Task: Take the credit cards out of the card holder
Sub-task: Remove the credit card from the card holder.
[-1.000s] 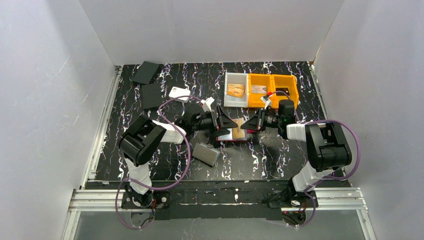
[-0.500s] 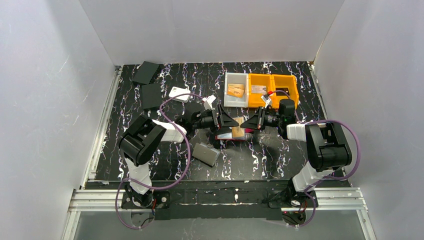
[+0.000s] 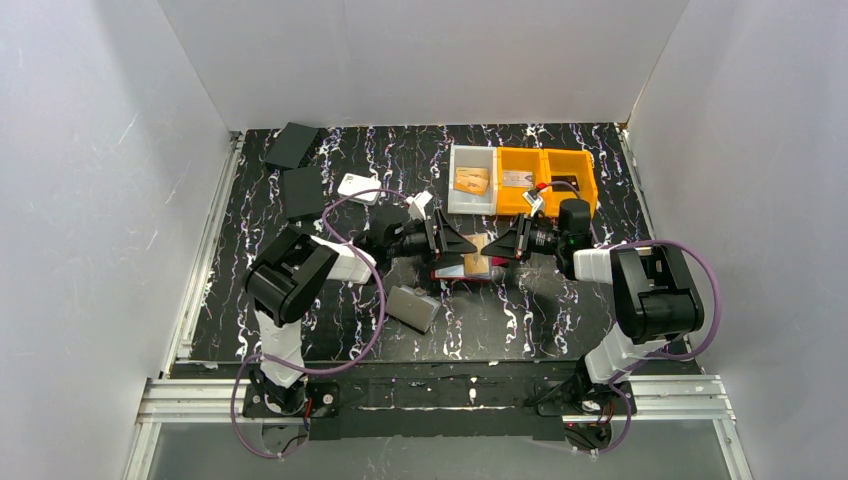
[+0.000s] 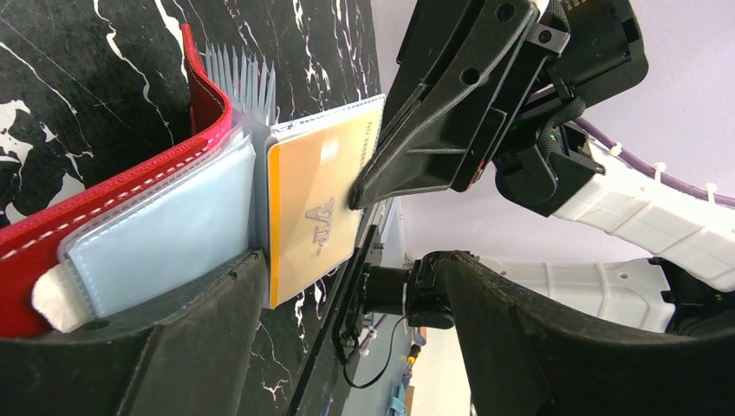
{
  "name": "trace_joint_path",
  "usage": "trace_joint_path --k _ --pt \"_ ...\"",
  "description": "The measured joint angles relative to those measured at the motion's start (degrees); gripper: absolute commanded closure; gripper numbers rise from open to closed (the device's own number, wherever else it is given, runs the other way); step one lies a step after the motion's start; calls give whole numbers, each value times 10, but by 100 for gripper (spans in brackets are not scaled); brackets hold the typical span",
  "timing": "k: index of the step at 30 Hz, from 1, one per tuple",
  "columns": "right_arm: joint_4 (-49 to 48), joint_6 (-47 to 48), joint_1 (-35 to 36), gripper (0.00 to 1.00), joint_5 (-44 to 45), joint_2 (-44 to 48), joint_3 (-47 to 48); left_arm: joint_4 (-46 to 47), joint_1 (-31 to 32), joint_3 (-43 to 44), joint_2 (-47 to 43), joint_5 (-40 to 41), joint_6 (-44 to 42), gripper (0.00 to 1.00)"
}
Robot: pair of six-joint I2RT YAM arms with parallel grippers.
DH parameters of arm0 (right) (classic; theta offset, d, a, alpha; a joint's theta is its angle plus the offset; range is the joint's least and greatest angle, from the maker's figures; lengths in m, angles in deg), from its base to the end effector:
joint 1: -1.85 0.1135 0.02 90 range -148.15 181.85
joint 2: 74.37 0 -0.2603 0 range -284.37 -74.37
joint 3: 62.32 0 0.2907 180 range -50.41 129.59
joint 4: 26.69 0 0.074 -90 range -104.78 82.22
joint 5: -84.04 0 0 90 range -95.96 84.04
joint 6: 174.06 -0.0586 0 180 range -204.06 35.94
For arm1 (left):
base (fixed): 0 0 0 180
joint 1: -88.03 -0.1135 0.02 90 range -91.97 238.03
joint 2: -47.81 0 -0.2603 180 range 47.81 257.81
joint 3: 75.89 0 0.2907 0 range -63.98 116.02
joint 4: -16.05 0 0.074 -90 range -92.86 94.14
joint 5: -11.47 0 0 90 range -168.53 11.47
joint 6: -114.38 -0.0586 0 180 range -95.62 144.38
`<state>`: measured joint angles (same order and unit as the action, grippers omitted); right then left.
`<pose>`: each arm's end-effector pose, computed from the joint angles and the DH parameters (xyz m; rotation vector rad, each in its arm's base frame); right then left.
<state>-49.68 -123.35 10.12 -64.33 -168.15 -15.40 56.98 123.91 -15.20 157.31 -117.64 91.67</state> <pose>0.3211 0.0971 0.1187 -0.1635 2.0905 1.5245 0.3159 -0.2742 0.1237 0.0544 2.0932 -1.8068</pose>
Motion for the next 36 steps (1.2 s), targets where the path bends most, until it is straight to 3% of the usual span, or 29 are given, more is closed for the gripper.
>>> trace_joint_path --k 9,13,20,22,28,34,36 --pt "81 63 0 99 30 -1 23 35 -5 -4 24 -3 31 48" --pt "119 89 1 93 42 -8 36 63 -10 -12 37 0 52 57" --pt "141 100 5 91 47 -27 37 123 -16 -15 59 0 89 66" --pt "143 99 7 91 47 -32 37 137 -16 -14 59 0 92 66" --pt "147 103 12 99 53 -33 36 146 -16 -14 60 1 96 49" --pt "178 123 12 99 79 -33 38 100 -16 -16 60 3 78 44" --pt "184 126 12 92 85 -33 39 82 -16 -16 60 4 72 44"
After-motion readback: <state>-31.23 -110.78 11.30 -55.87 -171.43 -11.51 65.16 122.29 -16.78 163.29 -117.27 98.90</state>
